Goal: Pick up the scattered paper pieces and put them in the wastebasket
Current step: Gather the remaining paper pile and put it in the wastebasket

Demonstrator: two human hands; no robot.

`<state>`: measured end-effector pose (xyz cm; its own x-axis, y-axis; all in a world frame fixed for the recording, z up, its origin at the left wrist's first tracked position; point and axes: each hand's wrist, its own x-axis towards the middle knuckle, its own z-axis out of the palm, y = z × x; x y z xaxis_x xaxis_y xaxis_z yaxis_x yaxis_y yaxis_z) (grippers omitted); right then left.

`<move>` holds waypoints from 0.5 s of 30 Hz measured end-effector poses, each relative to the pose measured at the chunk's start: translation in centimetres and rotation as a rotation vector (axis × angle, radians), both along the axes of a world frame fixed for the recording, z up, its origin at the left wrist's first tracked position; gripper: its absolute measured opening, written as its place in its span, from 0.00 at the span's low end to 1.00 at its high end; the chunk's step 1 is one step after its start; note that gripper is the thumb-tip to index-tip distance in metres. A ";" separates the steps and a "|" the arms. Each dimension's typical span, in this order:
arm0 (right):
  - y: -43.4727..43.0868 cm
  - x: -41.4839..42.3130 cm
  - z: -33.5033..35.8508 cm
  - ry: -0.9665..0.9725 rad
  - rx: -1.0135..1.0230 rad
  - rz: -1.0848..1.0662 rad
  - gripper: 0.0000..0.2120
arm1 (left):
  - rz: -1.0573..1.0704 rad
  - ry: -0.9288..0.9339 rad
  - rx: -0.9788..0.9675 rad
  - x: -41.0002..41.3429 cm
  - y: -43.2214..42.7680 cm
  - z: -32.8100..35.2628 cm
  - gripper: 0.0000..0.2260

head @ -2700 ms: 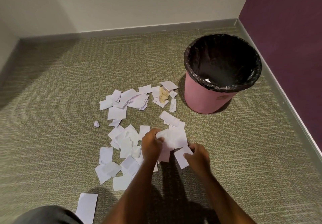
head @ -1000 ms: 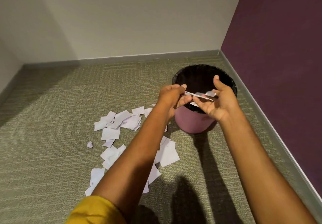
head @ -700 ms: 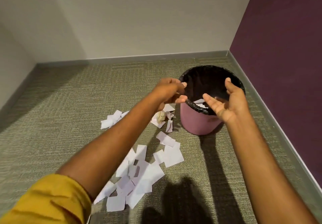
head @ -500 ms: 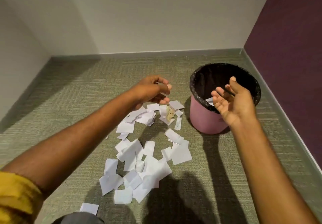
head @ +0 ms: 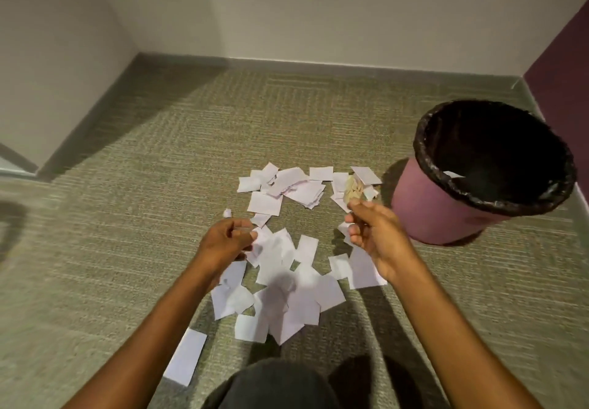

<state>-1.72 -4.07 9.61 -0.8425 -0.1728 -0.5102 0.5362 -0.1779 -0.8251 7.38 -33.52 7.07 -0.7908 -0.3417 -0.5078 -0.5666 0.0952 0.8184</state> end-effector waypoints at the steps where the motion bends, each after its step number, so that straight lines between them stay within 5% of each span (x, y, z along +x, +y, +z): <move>1: -0.6 0.6 -1.2 -0.019 0.044 0.030 0.10 | 0.010 -0.030 -0.050 1.5 -0.6 -1.4 0.09; 4: -2.3 2.3 -4.9 -0.034 0.206 0.169 0.08 | 0.023 -0.139 -0.240 6.3 -3.0 -5.2 0.10; 7: -3.8 4.1 -8.3 0.016 0.394 0.357 0.09 | -0.029 -0.279 -0.532 11.4 -5.1 -8.8 0.23; 15: -4.2 9.8 -14.3 0.629 0.986 0.944 0.25 | 0.057 -0.436 -0.698 18.9 -3.4 -12.6 0.39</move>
